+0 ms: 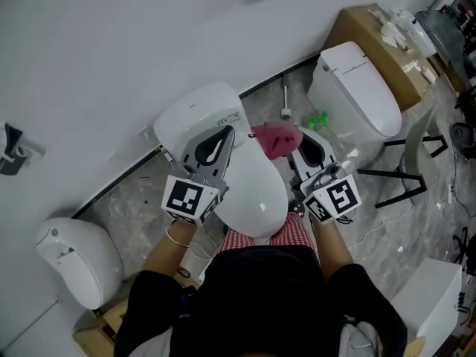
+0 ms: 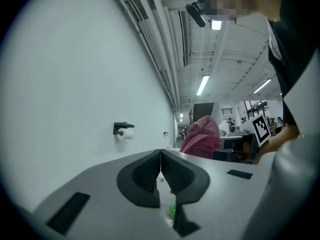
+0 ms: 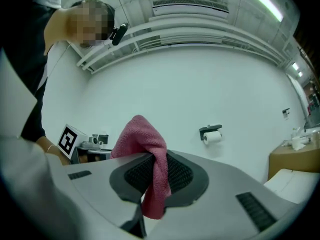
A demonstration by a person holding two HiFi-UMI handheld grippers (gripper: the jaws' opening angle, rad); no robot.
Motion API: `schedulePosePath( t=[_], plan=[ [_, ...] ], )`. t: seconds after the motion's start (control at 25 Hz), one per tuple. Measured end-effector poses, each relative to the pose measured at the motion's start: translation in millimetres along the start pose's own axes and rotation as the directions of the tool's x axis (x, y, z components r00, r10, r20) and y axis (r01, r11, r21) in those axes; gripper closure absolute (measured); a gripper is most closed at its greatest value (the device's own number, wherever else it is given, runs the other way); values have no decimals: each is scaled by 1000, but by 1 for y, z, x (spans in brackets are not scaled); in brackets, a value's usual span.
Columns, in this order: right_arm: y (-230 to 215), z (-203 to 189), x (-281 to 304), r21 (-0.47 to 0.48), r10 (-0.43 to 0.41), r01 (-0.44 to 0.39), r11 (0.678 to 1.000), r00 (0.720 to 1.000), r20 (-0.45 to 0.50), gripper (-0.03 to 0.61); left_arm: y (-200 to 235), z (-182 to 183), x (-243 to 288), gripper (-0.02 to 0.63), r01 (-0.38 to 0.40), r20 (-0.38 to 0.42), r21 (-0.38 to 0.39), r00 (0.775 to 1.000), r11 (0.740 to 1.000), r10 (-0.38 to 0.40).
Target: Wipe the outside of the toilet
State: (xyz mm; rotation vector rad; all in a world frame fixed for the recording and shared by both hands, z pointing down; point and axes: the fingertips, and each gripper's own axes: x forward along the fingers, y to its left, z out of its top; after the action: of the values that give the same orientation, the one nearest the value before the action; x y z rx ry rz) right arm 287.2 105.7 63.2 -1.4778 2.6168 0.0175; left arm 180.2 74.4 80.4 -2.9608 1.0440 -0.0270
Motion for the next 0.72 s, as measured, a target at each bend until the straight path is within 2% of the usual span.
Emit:
schedulePosePath(
  t=[0.16,0.24,0.4,0.48,0.64,0.72],
  plan=[
    [-18,11,-1,2,92,-92,996,996,11,518,-6,11,12,603,-64,14,9,998,998,63],
    [-37,16,-2,33,145,-146,989,989,24,518,-10,14,26,603,-107,13,15,994,994,107],
    [-87,17,-5,167,249,-253,953,967,43,517,-20,15,63,603,-199,-9,27,980,980,199],
    [-112,14,-4,183,305,-307,934,952,40,518,-25,14,83,603,-242,-20,39,970,969,243],
    [-156,4,4,143,390,-380,914,920,-45,518,-30,9,119,603,-292,-50,87,954,953,297],
    [-171,-5,8,146,410,-395,907,907,-94,518,-26,7,123,603,-336,-46,77,939,939,340]
  ],
)
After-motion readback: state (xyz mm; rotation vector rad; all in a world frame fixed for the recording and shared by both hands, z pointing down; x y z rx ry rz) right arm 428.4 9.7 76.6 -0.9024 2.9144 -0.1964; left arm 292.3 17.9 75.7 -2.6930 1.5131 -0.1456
